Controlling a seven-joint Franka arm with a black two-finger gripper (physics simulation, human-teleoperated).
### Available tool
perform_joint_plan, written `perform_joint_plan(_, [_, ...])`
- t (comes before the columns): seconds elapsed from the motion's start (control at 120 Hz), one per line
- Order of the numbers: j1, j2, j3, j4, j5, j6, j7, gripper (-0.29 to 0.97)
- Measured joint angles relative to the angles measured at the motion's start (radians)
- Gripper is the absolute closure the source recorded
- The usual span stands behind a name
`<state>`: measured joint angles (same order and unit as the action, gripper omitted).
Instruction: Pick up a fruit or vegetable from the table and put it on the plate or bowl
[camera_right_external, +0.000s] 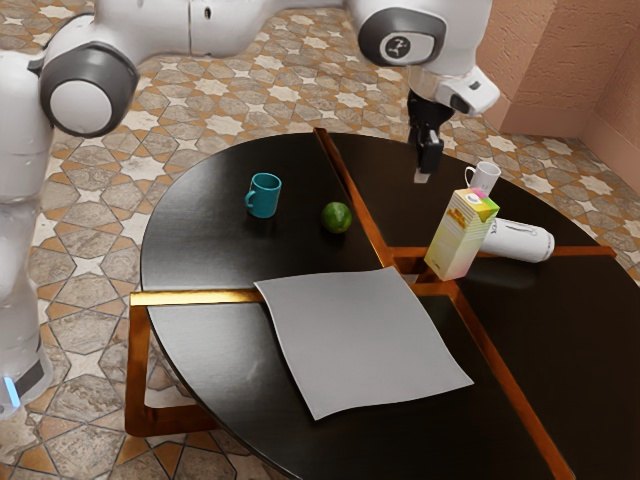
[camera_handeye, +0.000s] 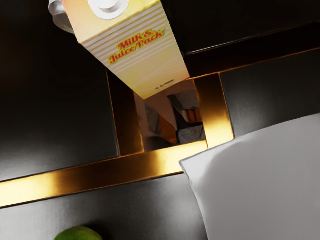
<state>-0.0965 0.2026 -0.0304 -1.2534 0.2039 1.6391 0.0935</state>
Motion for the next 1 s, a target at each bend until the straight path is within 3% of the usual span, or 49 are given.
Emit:
perform_joint_plan(0.408, [-0.006, 0.003, 0.023, -0.08, -0.066, -0.03, -0.048, 0.0])
perform_joint_plan(0.475, [-0.008, -0.025, 0.053, -0.151, -0.092, -0.055, -0.061, 0.0])
perform_joint_plan(0.617, [-0.012, -0.222, 0.091, -0.446, -0.13, -0.05, -0.087, 0.0])
perform_joint_plan(0.817, [0.039, -0.311, 0.088, -0.581, -0.082, -0.011, -0.113, 0.0])
perform_joint_plan(1.0, [0.189, -0.279, 0.052, -0.568, -0.029, 0.037, -0.119, 0.0])
